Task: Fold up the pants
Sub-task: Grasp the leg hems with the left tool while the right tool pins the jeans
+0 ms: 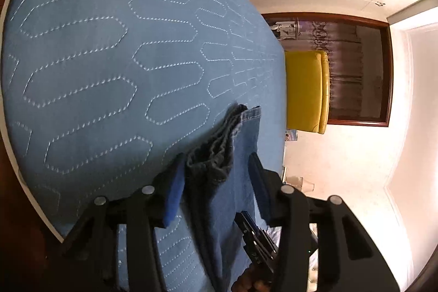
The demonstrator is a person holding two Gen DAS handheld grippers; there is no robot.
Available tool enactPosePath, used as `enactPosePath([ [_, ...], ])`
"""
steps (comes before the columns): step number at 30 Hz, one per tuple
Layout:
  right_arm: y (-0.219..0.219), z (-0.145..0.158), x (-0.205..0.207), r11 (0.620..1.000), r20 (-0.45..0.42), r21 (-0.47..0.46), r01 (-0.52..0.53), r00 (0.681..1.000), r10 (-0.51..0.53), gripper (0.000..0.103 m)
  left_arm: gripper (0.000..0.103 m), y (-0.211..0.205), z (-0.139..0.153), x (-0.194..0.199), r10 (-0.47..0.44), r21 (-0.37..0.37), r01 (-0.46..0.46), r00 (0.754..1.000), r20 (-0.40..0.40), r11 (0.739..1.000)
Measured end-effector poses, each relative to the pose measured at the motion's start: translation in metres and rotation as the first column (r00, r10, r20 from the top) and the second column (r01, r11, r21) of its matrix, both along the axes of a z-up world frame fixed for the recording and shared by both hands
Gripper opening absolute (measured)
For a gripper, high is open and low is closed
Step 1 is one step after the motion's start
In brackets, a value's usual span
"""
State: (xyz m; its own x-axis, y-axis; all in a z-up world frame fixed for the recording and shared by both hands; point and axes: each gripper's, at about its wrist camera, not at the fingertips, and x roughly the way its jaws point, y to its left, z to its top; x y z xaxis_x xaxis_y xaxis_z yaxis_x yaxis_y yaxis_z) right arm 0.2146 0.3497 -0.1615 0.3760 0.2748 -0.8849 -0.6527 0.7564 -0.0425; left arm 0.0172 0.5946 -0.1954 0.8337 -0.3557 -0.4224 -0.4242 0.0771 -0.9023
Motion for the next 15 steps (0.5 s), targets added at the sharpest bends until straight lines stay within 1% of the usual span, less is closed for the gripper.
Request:
enactPosePath([
  [1, -0.004, 0.003, -0.002, 1.0, -0.002, 0.0, 0.0, 1.0, 0.0, 0.031, 0.046, -0.003, -0.001, -0.002, -0.002, -0.016, 0.002, 1.0, 0.007, 1.0],
  [2, -0.005, 0.003, -0.001, 1.0, -0.007, 0.002, 0.0, 1.0, 0.0, 0.031, 0.045, -0.007, 0.0, -0.004, -0.016, -0.005, 0.016, 1.0, 0.007, 1.0],
  [4, -0.007, 0.004, 0.0, 1.0, -0.011, 0.006, 0.003, 1.0, -0.003, 0.031, 0.045, -0.013, 0.001, -0.002, -0.035, 0.026, 0.035, 0.999, 0.007, 0.999],
  [5, -0.008, 0.005, 0.0, 1.0, -0.009, 0.006, 0.004, 1.0, -0.004, 0.031, 0.043, -0.014, 0.001, 0.001, -0.037, 0.043, 0.037, 0.999, 0.003, 0.998],
  [7, -0.007, 0.005, -0.001, 1.0, -0.006, 0.005, 0.006, 1.0, -0.006, 0.031, 0.043, -0.016, 0.006, 0.007, -0.045, 0.079, 0.045, 0.999, 0.0, 0.996],
  [8, -0.007, 0.006, -0.001, 1.0, -0.01, 0.007, 0.008, 1.0, -0.008, 0.031, 0.038, -0.017, 0.008, 0.01, -0.054, 0.101, 0.055, 0.999, -0.004, 0.993],
  [9, -0.008, 0.006, 0.0, 1.0, -0.015, 0.009, 0.01, 1.0, -0.01, 0.031, 0.021, -0.019, 0.011, 0.014, -0.07, 0.143, 0.074, 0.997, -0.03, 0.987],
  [10, -0.008, 0.007, 0.001, 1.0, -0.028, 0.014, 0.013, 1.0, -0.013, 0.031, 0.021, -0.022, 0.013, 0.016, -0.081, 0.182, 0.088, 0.996, -0.047, 0.979],
  [12, -0.008, 0.007, 0.005, 1.0, -0.042, 0.018, 0.013, 0.999, -0.013, 0.031, 0.02, -0.026, 0.022, 0.015, -0.09, 0.234, 0.092, 0.996, -0.019, 0.968],
  [15, -0.008, 0.007, 0.008, 1.0, -0.041, 0.011, 0.004, 0.999, -0.003, 0.031, 0.019, -0.032, 0.036, 0.012, -0.097, 0.303, 0.094, 0.995, -0.002, 0.948],
])
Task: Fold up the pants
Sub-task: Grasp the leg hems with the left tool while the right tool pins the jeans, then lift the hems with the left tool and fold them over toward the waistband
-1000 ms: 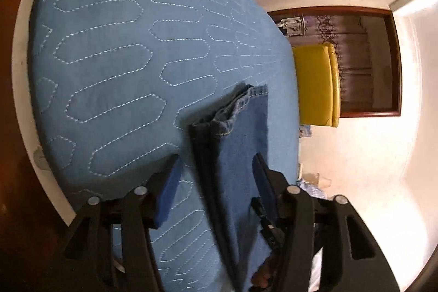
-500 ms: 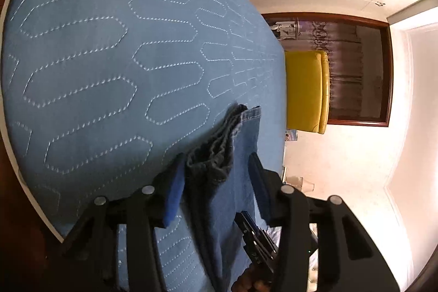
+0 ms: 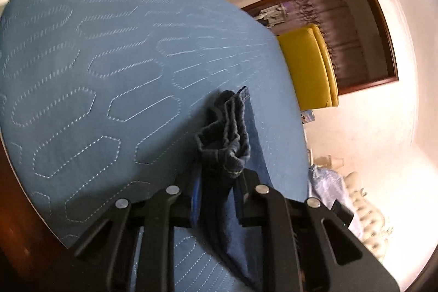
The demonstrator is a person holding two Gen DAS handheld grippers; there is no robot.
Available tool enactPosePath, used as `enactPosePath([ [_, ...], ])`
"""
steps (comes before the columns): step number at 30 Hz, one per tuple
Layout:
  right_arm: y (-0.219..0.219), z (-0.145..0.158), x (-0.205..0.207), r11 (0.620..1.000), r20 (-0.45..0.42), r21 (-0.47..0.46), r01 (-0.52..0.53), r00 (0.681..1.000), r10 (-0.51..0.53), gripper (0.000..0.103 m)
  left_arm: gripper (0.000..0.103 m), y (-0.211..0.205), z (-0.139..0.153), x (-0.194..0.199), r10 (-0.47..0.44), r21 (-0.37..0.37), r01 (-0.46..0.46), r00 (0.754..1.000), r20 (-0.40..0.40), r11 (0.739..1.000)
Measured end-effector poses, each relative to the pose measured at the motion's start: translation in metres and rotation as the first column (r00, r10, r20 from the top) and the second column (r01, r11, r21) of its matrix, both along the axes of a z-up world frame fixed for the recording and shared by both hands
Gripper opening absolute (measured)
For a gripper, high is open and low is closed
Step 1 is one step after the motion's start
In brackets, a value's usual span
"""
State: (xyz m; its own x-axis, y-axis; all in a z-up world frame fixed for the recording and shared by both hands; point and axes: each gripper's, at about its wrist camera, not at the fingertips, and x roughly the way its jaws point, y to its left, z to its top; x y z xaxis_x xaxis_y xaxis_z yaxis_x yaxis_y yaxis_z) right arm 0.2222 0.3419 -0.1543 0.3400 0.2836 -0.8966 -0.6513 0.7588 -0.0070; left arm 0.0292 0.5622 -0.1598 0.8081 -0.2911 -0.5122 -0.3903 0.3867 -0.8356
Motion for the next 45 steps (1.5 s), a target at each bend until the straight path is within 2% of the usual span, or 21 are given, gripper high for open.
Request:
enactPosePath([
  [6, 0.002, -0.002, 0.001, 1.0, 0.013, -0.004, 0.014, 1.0, -0.014, 0.032, 0.02, -0.004, 0.002, -0.001, 0.001, 0.006, -0.001, 1.0, 0.001, 1.0],
  [7, 0.002, -0.002, 0.001, 1.0, 0.013, -0.004, 0.014, 1.0, -0.014, 0.032, 0.023, -0.004, 0.002, 0.001, -0.002, 0.004, 0.002, 1.0, 0.001, 1.0],
  [9, 0.003, -0.002, 0.001, 1.0, 0.011, -0.003, 0.013, 1.0, -0.013, 0.032, 0.05, -0.005, 0.0, 0.009, -0.016, 0.006, 0.016, 1.0, -0.021, 1.0],
  [10, 0.003, -0.003, 0.001, 1.0, 0.012, -0.003, 0.013, 1.0, -0.013, 0.032, 0.05, -0.006, -0.002, 0.011, -0.015, 0.011, 0.015, 0.999, -0.034, 1.0],
  [13, 0.003, -0.002, 0.001, 1.0, 0.012, -0.003, 0.013, 1.0, -0.013, 0.032, 0.033, -0.009, -0.002, 0.02, -0.019, 0.033, 0.021, 0.998, -0.056, 0.999],
  [14, 0.003, -0.002, 0.001, 1.0, 0.012, -0.003, 0.013, 1.0, -0.013, 0.032, 0.015, -0.009, -0.002, 0.023, -0.022, 0.043, 0.025, 0.997, -0.07, 0.999],
  [16, 0.003, -0.001, 0.002, 1.0, 0.007, -0.001, 0.012, 1.0, -0.012, 0.032, 0.014, -0.015, 0.008, 0.031, -0.021, 0.083, 0.027, 0.997, -0.074, 0.996],
  [17, 0.003, 0.0, 0.002, 1.0, 0.0, 0.003, 0.013, 1.0, -0.013, 0.034, 0.013, -0.022, 0.02, 0.032, -0.025, 0.142, 0.035, 0.997, -0.071, 0.989],
  [19, -0.002, 0.007, 0.006, 0.999, -0.061, 0.041, 0.015, 0.998, -0.012, 0.058, 0.013, -0.041, 0.049, 0.035, -0.042, 0.289, 0.061, 0.997, -0.072, 0.955],
  [20, -0.007, 0.013, 0.01, 0.996, -0.1, 0.083, 0.025, 0.995, -0.016, 0.078, 0.013, -0.052, 0.061, 0.037, -0.049, 0.354, 0.074, 0.996, -0.078, 0.932],
  [23, -0.034, 0.033, 0.022, 0.956, -0.278, 0.281, 0.082, 0.96, -0.001, 0.085, 0.013, -0.107, 0.111, 0.048, -0.085, 0.622, 0.138, 0.99, -0.115, 0.77],
  [26, -0.088, 0.04, 0.042, 0.813, -0.536, 0.506, 0.287, 0.843, 0.036, 0.088, 0.013, -0.193, 0.15, 0.064, -0.128, 0.851, 0.203, 0.979, -0.161, 0.485],
  [27, -0.113, 0.04, 0.046, 0.758, -0.594, 0.546, 0.357, 0.803, 0.049, 0.088, 0.013, -0.233, 0.159, 0.068, -0.163, 0.903, 0.217, 0.972, -0.167, 0.37],
  [28, -0.138, 0.039, 0.048, 0.715, -0.622, 0.568, 0.407, 0.782, 0.048, 0.088, 0.013, -0.274, 0.163, 0.072, -0.197, 0.937, 0.228, 0.964, -0.179, 0.264],
  [29, -0.162, 0.036, 0.049, 0.681, -0.643, 0.579, 0.448, 0.765, 0.042, 0.088, 0.013, -0.304, 0.163, 0.075, -0.223, 0.952, 0.237, 0.956, -0.192, 0.195],
  [31, -0.203, 0.026, 0.045, 0.619, -0.678, 0.595, 0.512, 0.734, 0.045, 0.088, 0.013, -0.393, 0.147, 0.073, -0.31, 0.968, 0.251, 0.921, -0.235, 0.012],
  [34, -0.277, 0.004, 0.028, 0.528, -0.716, 0.603, 0.597, 0.698, 0.028, 0.088, 0.013, -0.481, 0.1, 0.062, -0.375, 0.948, 0.279, 0.871, -0.317, -0.155],
  [38, -0.351, -0.043, 0.0, 0.434, -0.775, 0.557, 0.708, 0.631, -0.033, 0.08, 0.016, -0.541, 0.043, 0.047, -0.417, 0.911, 0.319, 0.814, -0.405, -0.262],
  [39, -0.356, -0.044, -0.003, 0.42, -0.765, 0.584, 0.694, 0.644, -0.002, 0.08, 0.02, -0.548, 0.033, 0.046, -0.413, 0.9, 0.333, 0.805, -0.427, -0.282],
  [42, -0.352, -0.04, -0.004, 0.448, -0.746, 0.595, 0.668, 0.665, -0.001, 0.081, 0.027, -0.552, 0.013, 0.038, -0.384, 0.876, 0.295, 0.812, -0.44, -0.381],
  [45, -0.342, -0.036, -0.002, 0.484, -0.732, 0.588, 0.648, 0.681, -0.023, 0.082, 0.055, -0.541, 0.014, 0.031, -0.363, 0.874, 0.254, 0.834, -0.414, -0.414],
])
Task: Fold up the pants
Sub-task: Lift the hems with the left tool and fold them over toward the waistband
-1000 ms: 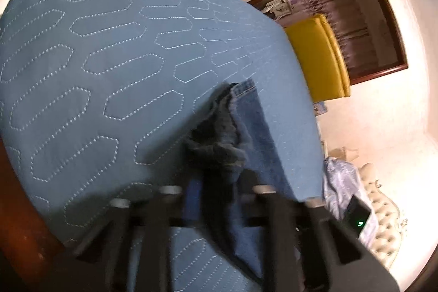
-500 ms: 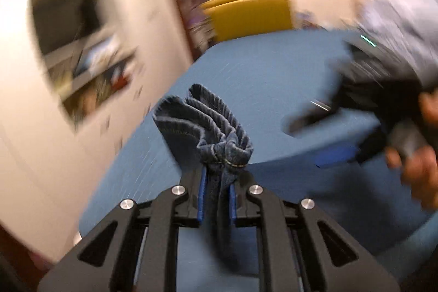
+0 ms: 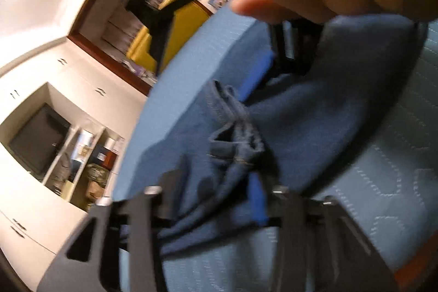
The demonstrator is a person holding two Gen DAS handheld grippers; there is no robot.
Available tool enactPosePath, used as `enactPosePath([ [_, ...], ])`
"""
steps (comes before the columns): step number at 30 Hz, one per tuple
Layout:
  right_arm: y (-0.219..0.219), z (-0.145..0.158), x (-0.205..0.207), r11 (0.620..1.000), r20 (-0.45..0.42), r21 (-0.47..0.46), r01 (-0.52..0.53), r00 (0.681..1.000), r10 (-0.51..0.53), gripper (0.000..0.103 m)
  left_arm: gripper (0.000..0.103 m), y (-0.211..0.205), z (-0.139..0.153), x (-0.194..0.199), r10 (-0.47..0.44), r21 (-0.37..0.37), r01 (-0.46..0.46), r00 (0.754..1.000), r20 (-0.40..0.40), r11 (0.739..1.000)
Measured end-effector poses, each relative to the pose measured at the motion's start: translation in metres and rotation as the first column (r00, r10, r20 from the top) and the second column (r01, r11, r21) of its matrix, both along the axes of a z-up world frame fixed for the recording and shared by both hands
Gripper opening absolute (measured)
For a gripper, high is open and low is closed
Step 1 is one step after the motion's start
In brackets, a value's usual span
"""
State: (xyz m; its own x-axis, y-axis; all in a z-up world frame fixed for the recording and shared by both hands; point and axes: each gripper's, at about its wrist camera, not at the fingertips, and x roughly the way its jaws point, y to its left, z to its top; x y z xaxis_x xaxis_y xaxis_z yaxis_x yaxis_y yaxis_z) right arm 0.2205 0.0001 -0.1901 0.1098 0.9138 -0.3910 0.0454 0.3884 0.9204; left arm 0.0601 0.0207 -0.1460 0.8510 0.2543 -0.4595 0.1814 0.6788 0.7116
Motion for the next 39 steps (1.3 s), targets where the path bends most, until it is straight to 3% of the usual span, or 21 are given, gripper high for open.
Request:
enactPosePath([
  [2, 0.004, 0.001, 0.004, 1.0, 0.002, -0.017, -0.007, 1.0, 0.007, 0.083, 0.059, 0.009, 0.001, 0.004, -0.018, 0.006, 0.018, 1.0, -0.004, 1.0],
  [4, 0.009, 0.0, 0.007, 1.0, -0.009, -0.017, -0.005, 1.0, 0.005, 0.084, 0.055, 0.01, -0.002, 0.01, -0.059, 0.013, 0.059, 0.998, -0.037, 0.998],
  [6, 0.012, 0.0, 0.01, 1.0, -0.017, -0.011, -0.003, 1.0, 0.003, 0.083, 0.026, 0.011, -0.003, 0.029, -0.112, 0.016, 0.114, 0.989, -0.098, 0.993],
  [7, 0.008, -0.003, 0.009, 1.0, -0.021, -0.007, -0.001, 1.0, 0.001, 0.083, 0.025, 0.01, -0.004, 0.032, -0.119, 0.019, 0.122, 0.986, -0.117, 0.992],
  [9, 0.002, -0.003, 0.008, 1.0, -0.034, -0.017, 0.005, 0.999, -0.005, 0.085, 0.024, 0.013, 0.003, 0.031, -0.112, 0.0, 0.112, 0.99, -0.08, 0.994],
  [14, -0.018, 0.009, 0.002, 0.993, -0.052, -0.118, -0.001, 0.999, -0.005, 0.089, 0.024, 0.029, 0.027, 0.033, -0.073, -0.075, 0.071, 0.997, -0.03, 0.995],
  [22, 0.028, 0.008, 0.019, 0.993, -0.1, -0.095, -0.069, 0.993, 0.06, 0.088, 0.024, 0.033, 0.037, 0.025, -0.067, -0.106, 0.065, 0.998, -0.017, 0.992],
  [23, 0.035, 0.005, 0.024, 0.991, -0.099, -0.116, -0.072, 0.993, 0.061, 0.086, 0.024, 0.032, 0.036, 0.022, -0.074, -0.098, 0.072, 0.997, -0.015, 0.993],
  [25, 0.051, 0.002, 0.032, 0.976, -0.08, -0.183, -0.118, 0.991, 0.105, 0.055, 0.024, 0.021, 0.035, 0.013, -0.088, -0.109, 0.085, 0.996, -0.022, 0.99],
  [26, 0.055, 0.004, 0.032, 0.968, -0.065, -0.211, -0.134, 0.99, 0.123, 0.028, 0.024, 0.022, 0.035, 0.014, -0.089, -0.104, 0.086, 0.996, -0.022, 0.991],
  [27, 0.056, 0.009, 0.034, 0.956, -0.033, -0.259, -0.134, 0.991, 0.13, 0.012, 0.024, 0.021, 0.034, 0.013, -0.09, -0.09, 0.088, 0.996, -0.014, 0.992],
  [31, 0.041, 0.045, 0.034, 0.935, 0.142, -0.334, -0.117, 0.975, 0.172, 0.011, 0.023, -0.007, 0.041, 0.01, -0.122, -0.074, 0.125, 0.992, 0.036, 0.989],
  [33, 0.024, 0.052, 0.035, 0.933, 0.176, -0.346, -0.098, 0.97, 0.167, 0.011, 0.023, -0.029, 0.036, 0.014, -0.162, -0.07, 0.163, 0.987, 0.027, 0.984],
  [39, -0.036, 0.01, 0.036, 0.917, 0.097, -0.395, -0.061, 0.989, 0.108, 0.011, 0.023, -0.074, 0.004, 0.014, -0.236, -0.059, 0.234, 0.971, -0.042, 0.97],
])
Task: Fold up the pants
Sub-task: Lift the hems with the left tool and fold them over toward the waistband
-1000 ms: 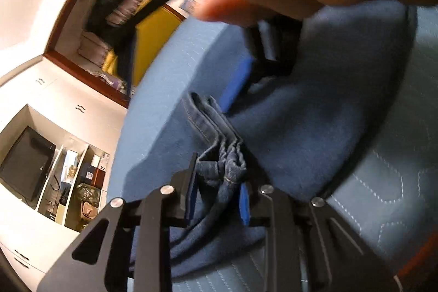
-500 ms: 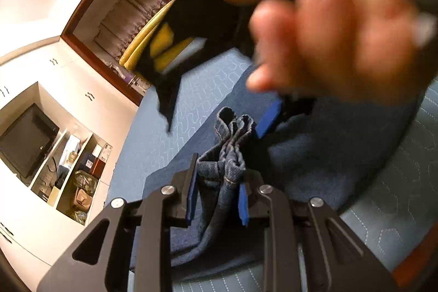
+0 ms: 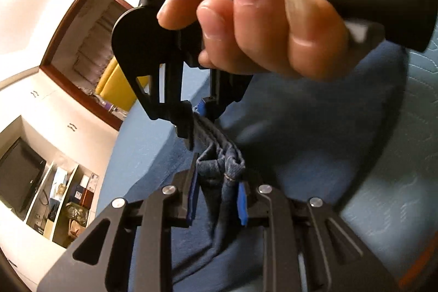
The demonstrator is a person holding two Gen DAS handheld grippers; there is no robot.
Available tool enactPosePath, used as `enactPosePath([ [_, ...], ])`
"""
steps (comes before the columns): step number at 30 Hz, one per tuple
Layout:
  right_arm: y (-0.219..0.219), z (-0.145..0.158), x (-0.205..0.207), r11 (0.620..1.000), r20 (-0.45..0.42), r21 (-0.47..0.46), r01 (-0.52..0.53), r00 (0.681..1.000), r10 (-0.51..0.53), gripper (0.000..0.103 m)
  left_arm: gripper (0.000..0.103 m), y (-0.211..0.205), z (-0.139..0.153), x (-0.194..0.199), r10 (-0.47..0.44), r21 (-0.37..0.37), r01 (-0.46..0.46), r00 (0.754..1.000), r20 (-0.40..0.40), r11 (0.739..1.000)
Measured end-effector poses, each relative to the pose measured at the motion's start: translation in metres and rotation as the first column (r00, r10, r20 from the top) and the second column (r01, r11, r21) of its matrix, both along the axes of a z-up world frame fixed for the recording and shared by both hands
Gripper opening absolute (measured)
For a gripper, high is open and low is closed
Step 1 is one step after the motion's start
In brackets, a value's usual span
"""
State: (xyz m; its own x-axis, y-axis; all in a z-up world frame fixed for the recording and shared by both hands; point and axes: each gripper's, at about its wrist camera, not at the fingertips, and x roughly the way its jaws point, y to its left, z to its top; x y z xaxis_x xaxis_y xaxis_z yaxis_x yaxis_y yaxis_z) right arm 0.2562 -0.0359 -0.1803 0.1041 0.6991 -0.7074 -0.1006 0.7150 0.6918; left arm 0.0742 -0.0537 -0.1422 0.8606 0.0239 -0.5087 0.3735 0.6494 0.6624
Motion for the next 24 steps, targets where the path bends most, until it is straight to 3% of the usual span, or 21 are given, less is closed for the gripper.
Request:
enactPosePath([
  [7, -0.001, -0.018, 0.001, 0.999, -0.016, 0.044, -0.016, 1.0, 0.017, 0.012, 0.023, 0.001, -0.012, 0.002, 0.002, 0.021, -0.001, 1.0, -0.021, 1.0],
  [10, -0.005, -0.015, 0.002, 1.0, -0.002, 0.029, -0.013, 1.0, 0.013, 0.02, 0.025, -0.004, -0.016, -0.004, -0.004, 0.04, 0.004, 1.0, 0.006, 0.999],
  [14, -0.018, -0.007, 0.004, 0.999, 0.016, 0.04, 0.017, 1.0, -0.017, 0.048, 0.033, -0.015, -0.021, -0.02, -0.013, 0.044, 0.012, 0.999, 0.029, 0.999],
  [15, -0.018, -0.005, 0.006, 0.999, 0.023, 0.048, 0.017, 1.0, -0.018, 0.051, 0.033, -0.016, -0.022, -0.021, -0.014, 0.047, 0.012, 0.999, 0.034, 0.999],
  [20, -0.018, -0.009, 0.018, 0.997, 0.007, 0.069, 0.046, 0.999, -0.046, 0.049, 0.027, -0.023, -0.029, -0.025, -0.025, 0.067, 0.023, 0.999, 0.035, 0.997],
  [21, -0.021, -0.009, 0.019, 0.996, 0.013, 0.069, 0.05, 0.999, -0.051, 0.025, 0.024, -0.024, -0.03, -0.026, -0.027, 0.073, 0.025, 0.999, 0.027, 0.997],
  [22, -0.022, -0.008, 0.02, 0.998, 0.023, 0.043, 0.053, 0.998, -0.054, 0.017, 0.024, -0.028, -0.03, -0.028, -0.027, 0.078, 0.025, 0.999, 0.025, 0.997],
  [24, -0.024, -0.006, 0.02, 0.998, 0.026, 0.021, 0.054, 0.998, -0.054, 0.017, 0.023, -0.033, -0.029, -0.032, -0.035, 0.101, 0.031, 0.999, 0.033, 0.994],
])
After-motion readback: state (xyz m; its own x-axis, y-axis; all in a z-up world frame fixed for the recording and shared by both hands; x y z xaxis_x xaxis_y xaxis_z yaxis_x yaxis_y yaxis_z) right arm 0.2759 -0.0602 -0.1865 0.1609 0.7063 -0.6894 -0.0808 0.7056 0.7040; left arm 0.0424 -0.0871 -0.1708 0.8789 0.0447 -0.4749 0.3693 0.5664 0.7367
